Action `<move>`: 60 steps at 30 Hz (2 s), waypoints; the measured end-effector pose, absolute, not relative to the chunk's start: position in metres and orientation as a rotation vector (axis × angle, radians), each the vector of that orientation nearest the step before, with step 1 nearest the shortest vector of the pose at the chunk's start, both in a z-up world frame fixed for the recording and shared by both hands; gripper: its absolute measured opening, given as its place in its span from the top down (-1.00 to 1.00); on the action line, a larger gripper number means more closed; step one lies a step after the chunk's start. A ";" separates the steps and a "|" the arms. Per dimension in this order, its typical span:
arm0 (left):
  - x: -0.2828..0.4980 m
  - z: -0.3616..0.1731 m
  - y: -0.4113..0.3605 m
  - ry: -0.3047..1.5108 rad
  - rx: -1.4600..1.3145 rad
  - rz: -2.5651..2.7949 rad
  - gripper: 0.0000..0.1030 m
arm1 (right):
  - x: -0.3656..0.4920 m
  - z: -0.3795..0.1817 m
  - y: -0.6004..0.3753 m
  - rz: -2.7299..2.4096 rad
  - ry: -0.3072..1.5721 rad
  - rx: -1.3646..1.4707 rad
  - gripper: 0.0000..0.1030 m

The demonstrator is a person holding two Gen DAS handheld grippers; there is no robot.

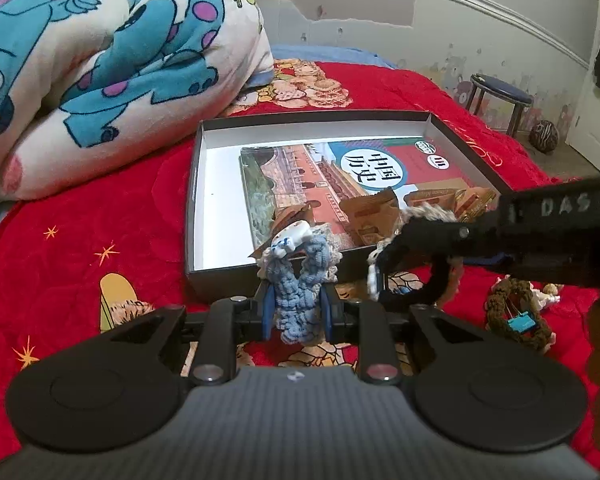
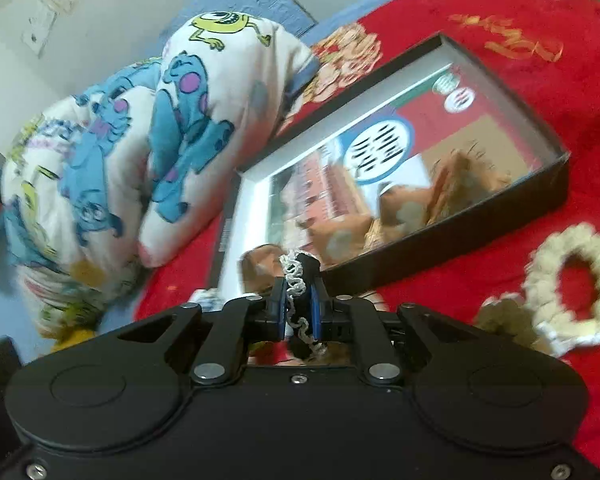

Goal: Organize objects
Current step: 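Lift the blue scrunchie with the left gripper while the right gripper lifts the white beaded cord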

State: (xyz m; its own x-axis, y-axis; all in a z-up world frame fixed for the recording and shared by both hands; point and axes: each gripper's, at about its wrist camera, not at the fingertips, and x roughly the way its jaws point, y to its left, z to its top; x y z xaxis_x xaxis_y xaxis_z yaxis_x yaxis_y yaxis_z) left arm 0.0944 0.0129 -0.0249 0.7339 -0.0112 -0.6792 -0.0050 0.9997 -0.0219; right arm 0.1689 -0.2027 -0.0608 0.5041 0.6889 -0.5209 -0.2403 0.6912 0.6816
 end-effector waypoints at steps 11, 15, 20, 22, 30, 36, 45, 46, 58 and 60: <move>0.089 -0.014 0.012 0.702 -0.024 -0.003 0.47 | 0.170 -0.051 -0.200 0.684 0.815 0.645 0.76; 0.087 -0.010 0.011 0.684 -0.032 -0.013 0.47 | 0.170 -0.049 -0.201 0.701 0.794 0.672 0.76; 0.085 -0.007 0.011 0.662 -0.044 -0.025 0.47 | 0.171 -0.048 -0.207 0.724 0.777 0.725 0.76; 0.084 -0.005 0.011 0.650 -0.056 -0.034 0.47 | 0.172 -0.049 -0.209 0.732 0.772 0.748 0.76; 0.081 0.000 0.012 0.600 -0.080 -0.050 0.47 | 0.176 -0.051 -0.215 0.800 0.753 0.869 0.76; 0.078 0.005 0.016 0.534 -0.118 -0.077 0.47 | 0.180 -0.048 -0.214 0.815 0.714 0.838 0.76; 0.082 0.005 0.022 0.489 -0.158 -0.085 0.47 | 0.185 -0.043 -0.207 0.838 0.681 0.791 0.76; 0.082 0.005 0.022 0.485 -0.160 -0.084 0.47 | 0.186 -0.044 -0.208 0.840 0.680 0.793 0.76; 0.080 0.011 0.023 0.423 -0.157 -0.079 0.47 | 0.180 -0.029 -0.206 0.910 0.587 0.794 0.76; 0.082 0.012 0.024 0.435 -0.164 -0.079 0.47 | 0.179 -0.028 -0.207 0.917 0.577 0.798 0.76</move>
